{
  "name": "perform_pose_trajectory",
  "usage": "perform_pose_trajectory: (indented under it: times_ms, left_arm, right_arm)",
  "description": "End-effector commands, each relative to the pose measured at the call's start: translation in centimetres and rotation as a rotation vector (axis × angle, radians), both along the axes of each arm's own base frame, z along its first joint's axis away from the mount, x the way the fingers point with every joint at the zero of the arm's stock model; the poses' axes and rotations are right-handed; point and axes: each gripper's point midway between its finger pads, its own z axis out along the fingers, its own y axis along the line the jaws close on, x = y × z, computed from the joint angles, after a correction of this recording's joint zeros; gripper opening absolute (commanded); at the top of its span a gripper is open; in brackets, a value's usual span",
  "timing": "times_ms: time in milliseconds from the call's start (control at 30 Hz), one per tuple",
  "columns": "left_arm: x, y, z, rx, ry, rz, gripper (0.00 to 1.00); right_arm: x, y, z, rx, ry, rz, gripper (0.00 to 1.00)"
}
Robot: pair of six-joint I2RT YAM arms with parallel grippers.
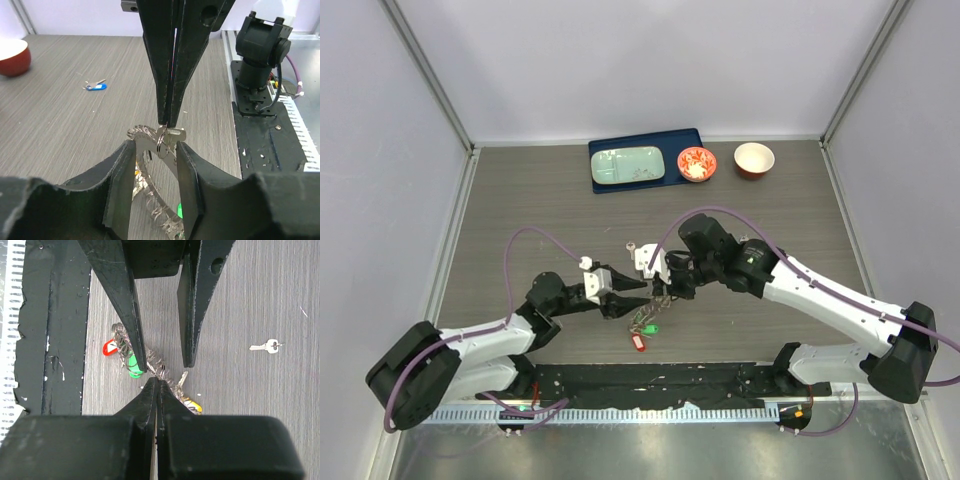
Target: Put the keys on the keyring
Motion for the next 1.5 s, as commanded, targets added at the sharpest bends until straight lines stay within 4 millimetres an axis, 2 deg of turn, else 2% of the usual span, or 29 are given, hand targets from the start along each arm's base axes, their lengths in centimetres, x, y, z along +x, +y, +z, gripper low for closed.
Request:
perform_pose_trajectory:
  times_ms: [0, 300, 367, 400, 533, 700, 900, 1000, 1300, 1467]
  left_arm:
    - [-0.3, -1.0, 1.8, -0.022, -0.052, -0.072, 0.4]
    - [-0.7, -1.3, 0.7, 0.016, -0.016, -0.104, 0.2]
    - [-0.7, -1.3, 0.6, 0.021, -0.009, -0.109, 0.11]
    - [-0.6, -1.3, 0.6, 0.021, -0.008, -0.106, 0.0]
    - [0.0, -1.1, 1.2, -0.008, -0.001, -0.058, 0.0]
    - [1.5, 1.1, 3.6, -0.174, -0.001, 0.126, 0.0]
    - [2.0, 2.5, 5.8, -0.303, 0.079, 0.207, 0.0]
    - [2.4, 3.0, 6.2, -0.336, 0.118, 0.247, 0.0]
    - [2.5, 3.5, 8.0, -0.417, 0.191, 0.261, 0.0]
    - [2.7, 3.6, 8.1, -0.439, 0.219, 0.268, 0.0]
  right_arm:
    - [0.0, 1.4, 2.8, 0.075, -0.041, 0.044, 0.01]
    - [-0.1, 1.4, 2.9, 0.076, -0.037, 0.052, 0.01]
    - [-0.2, 1.3, 3.0, 0.076, -0.037, 0.052, 0.01]
    - [-0.1, 1.3, 2.9, 0.076, -0.037, 0.051, 0.01]
    - [-0.2, 1.1, 2.9, 0.068, -0.035, 0.044, 0.01]
    - [-0.4, 0.3, 2.8, 0.068, -0.036, 0.018, 0.01]
    - [-1.0, -0.2, 1.9, 0.082, -0.015, -0.005, 0.01]
    - [-1.3, -0.1, 1.6, 0.099, -0.01, -0.008, 0.01]
    - [-1.7, 1.5, 0.1, 0.164, -0.01, 0.002, 0.01]
    - [-1.0, 2.6, 0.4, 0.239, -0.035, -0.014, 0.01]
